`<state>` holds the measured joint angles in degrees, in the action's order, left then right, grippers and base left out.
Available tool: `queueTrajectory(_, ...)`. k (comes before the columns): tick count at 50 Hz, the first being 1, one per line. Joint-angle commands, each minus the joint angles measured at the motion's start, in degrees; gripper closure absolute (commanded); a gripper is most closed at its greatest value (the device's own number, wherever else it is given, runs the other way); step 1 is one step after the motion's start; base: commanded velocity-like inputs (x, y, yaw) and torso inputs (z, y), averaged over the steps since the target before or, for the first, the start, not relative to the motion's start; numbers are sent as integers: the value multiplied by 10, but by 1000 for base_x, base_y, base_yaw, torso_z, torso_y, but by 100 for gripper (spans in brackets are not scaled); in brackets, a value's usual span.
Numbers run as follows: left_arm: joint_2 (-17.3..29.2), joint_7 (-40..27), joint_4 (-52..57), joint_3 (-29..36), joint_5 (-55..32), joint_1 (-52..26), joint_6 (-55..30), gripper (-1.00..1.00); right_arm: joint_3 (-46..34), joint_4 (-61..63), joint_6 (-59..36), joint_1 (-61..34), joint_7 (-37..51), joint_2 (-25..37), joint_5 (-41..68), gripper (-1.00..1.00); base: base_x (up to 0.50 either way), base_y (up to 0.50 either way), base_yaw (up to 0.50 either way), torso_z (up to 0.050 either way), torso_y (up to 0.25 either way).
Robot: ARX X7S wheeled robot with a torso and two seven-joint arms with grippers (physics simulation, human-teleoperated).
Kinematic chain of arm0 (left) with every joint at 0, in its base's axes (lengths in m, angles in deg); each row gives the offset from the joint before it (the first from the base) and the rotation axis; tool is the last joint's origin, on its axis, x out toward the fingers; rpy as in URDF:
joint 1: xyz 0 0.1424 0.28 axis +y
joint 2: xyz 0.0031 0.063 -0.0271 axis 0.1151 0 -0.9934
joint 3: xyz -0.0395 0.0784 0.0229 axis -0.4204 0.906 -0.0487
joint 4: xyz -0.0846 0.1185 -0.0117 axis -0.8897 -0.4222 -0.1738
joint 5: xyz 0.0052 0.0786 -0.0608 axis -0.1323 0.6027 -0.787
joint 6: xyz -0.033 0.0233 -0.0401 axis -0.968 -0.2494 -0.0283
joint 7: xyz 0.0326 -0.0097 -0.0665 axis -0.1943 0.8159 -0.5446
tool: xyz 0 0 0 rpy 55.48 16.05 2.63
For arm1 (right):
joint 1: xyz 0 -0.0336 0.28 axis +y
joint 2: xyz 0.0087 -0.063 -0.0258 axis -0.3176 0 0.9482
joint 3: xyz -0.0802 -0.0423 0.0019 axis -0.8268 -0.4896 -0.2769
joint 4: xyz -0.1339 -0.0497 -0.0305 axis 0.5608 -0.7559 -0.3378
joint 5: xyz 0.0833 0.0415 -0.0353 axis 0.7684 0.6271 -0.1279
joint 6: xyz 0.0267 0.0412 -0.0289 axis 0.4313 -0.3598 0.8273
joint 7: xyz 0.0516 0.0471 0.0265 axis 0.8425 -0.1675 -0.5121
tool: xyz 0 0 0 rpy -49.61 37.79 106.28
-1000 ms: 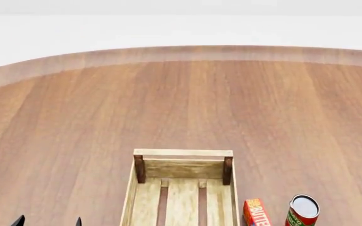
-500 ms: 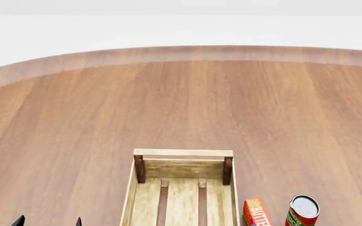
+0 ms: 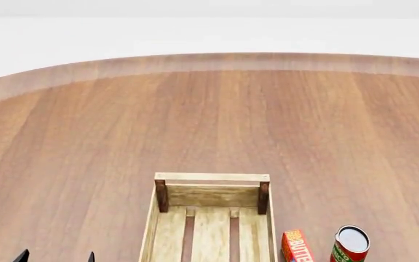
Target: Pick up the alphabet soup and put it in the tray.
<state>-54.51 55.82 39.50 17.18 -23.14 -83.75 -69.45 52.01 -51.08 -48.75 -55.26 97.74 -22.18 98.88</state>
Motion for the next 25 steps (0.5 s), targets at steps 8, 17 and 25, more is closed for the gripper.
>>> queueTrajectory(8, 5, -5, -2, 6, -3, -2, 1, -100, 0, -111, 37, -35, -18, 16, 0, -100, 0, 0, 0, 0, 0)
queueTrajectory(17, 7, -8, -2, 9, -4, -1, 2, -100, -6, -147, 35, -58, -22, 25, 1, -100, 0, 0, 0, 0, 0)
queueTrajectory(25, 8, -10, -2, 11, -6, -1, 3, -100, -6, -189, 42, -77, -22, 31, -3, -100, 0, 0, 0, 0, 0)
